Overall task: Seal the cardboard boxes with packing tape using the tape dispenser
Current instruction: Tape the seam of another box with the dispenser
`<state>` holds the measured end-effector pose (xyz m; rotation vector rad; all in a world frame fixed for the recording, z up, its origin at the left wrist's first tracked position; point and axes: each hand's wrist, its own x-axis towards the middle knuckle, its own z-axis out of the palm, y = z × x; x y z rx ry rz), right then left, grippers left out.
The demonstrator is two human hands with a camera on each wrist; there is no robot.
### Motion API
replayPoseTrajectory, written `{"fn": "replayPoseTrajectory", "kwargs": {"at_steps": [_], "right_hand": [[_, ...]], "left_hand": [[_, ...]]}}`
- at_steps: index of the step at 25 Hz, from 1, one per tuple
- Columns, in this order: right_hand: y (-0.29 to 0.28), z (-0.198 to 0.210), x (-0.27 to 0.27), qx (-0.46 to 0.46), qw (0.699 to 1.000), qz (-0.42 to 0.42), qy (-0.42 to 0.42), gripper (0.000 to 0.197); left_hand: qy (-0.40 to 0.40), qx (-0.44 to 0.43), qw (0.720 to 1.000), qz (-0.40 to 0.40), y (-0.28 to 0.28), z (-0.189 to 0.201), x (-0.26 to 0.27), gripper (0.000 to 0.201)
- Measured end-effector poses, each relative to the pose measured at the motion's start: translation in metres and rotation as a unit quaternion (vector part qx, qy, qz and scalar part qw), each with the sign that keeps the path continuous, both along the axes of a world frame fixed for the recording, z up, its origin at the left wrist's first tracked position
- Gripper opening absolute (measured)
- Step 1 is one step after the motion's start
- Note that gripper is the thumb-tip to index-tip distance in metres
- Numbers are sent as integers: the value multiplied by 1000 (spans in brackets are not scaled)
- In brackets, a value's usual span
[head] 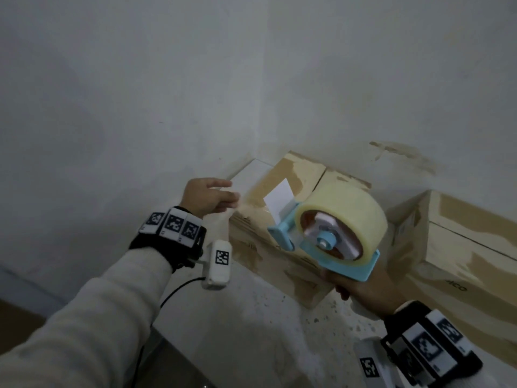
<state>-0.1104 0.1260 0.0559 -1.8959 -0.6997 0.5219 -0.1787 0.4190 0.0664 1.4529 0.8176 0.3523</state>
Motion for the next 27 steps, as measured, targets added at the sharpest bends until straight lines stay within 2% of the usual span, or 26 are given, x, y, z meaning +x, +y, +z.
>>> {"fn": "replayPoseTrajectory", "kwargs": {"at_steps": [4, 8, 14, 16, 19, 23, 25, 27], "right_hand": [[9, -8, 5, -17, 1000, 19, 10, 16], [15, -16, 9, -21, 999, 24, 8, 13], [15, -22, 9, -54, 998, 43, -6, 24], [16, -22, 10, -52, 998, 38, -7, 23], [16, -23, 11, -42, 999, 28, -6, 20], [15, -24, 11, -31, 999, 25, 6, 16], [15, -25, 12, -33, 999, 28, 4, 16], [15, -27, 13, -32, 999, 29, 7, 15]], "left_hand": [[16, 0, 999, 41, 21, -20, -16, 39], [24, -34, 997, 64, 23, -38, -17, 34], [43, -81, 993, 76, 25, -63, -13, 32], [48, -107, 990, 80, 26, -72, -9, 29], [79, -154, 983, 66, 22, -81, -2, 14], [84, -196, 974, 78, 15, -88, 1, 15], [108, -172, 978, 53, 13, -93, 0, 18], [208, -86, 974, -10, 11, -99, -4, 30]]}}
